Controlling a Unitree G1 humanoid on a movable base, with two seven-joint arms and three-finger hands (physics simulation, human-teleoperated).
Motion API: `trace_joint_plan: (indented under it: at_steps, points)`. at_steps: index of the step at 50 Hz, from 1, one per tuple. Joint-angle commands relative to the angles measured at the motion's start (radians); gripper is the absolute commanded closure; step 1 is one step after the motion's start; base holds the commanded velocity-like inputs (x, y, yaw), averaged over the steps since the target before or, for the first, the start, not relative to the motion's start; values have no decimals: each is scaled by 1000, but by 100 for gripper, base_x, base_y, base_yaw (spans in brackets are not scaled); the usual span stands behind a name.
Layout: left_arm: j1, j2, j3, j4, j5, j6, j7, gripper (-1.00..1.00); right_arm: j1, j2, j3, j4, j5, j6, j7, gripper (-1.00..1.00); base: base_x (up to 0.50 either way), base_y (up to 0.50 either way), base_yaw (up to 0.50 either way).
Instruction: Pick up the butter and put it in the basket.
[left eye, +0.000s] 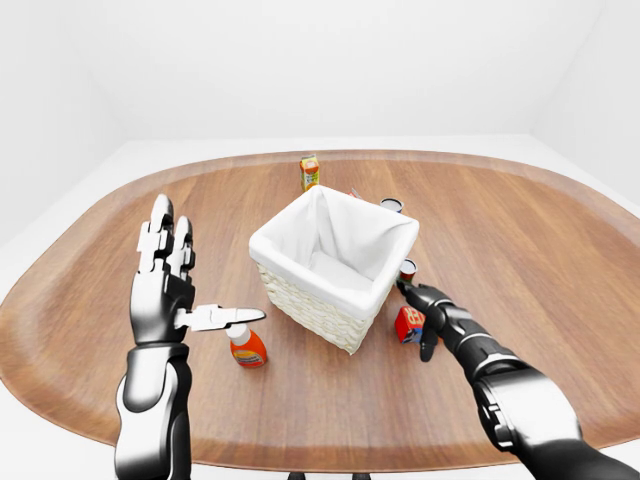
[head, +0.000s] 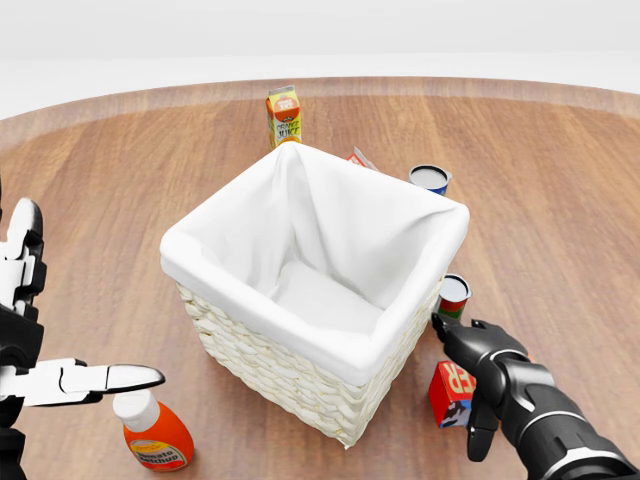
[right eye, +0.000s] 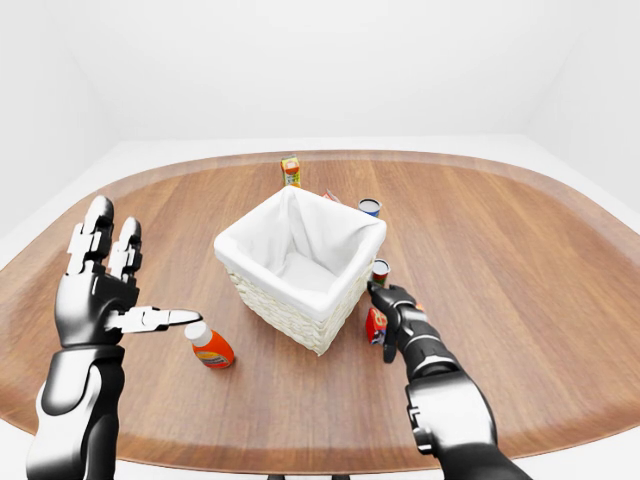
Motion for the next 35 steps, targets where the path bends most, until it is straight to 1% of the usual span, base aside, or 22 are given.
trace_joint_plan:
  at_steps: [1, 11, 12, 13, 14, 19, 28, 30, 33, 35]
  points:
    - [6, 0, 6, 3, -4, 0, -1, -100, 14, -9, -4, 11, -53, 0, -3, -100, 0, 0, 0]
    - [7, -1, 2, 12, -1, 0, -1, -100, 28, -11, -3, 16, -88, 0, -8, -100, 0, 0, 0]
    - [7, -2, 1, 13, -1, 0, -1, -100, 28, -12, -4, 16, -90, 0, -10, -72, 0, 0, 0]
    - [7, -2, 0, 16, -1, 0, -1, -100, 27, -12, -5, 17, -93, 0, -15, 10, 0, 0, 0]
    - [7, -2, 0, 18, 0, 0, -1, -100, 26, -13, -7, 17, -94, 0, -14, 100, 0, 0, 0]
    - [7, -3, -6, 24, 2, 0, -1, -100, 16, -13, -18, 18, -96, 0, -20, 100, 0, 0, 0]
    - [6, -4, -11, 32, 3, 0, 0, -100, 21, -9, -29, 20, -88, 0, -73, 100, 0, 0, 0]
    - [2, -3, -14, 31, 6, 0, 2, -100, 17, 3, -52, 19, -52, 0, -71, 100, 0, 0, 0]
    - [0, -4, -16, 27, 6, 0, 4, -100, 15, 0, -39, 19, -54, 0, -86, 100, 0, 0, 0]
    - [3, -6, -17, 31, 5, 0, 4, -100, 9, -5, -47, 18, -39, 0, -80, 100, 0, 0, 0]
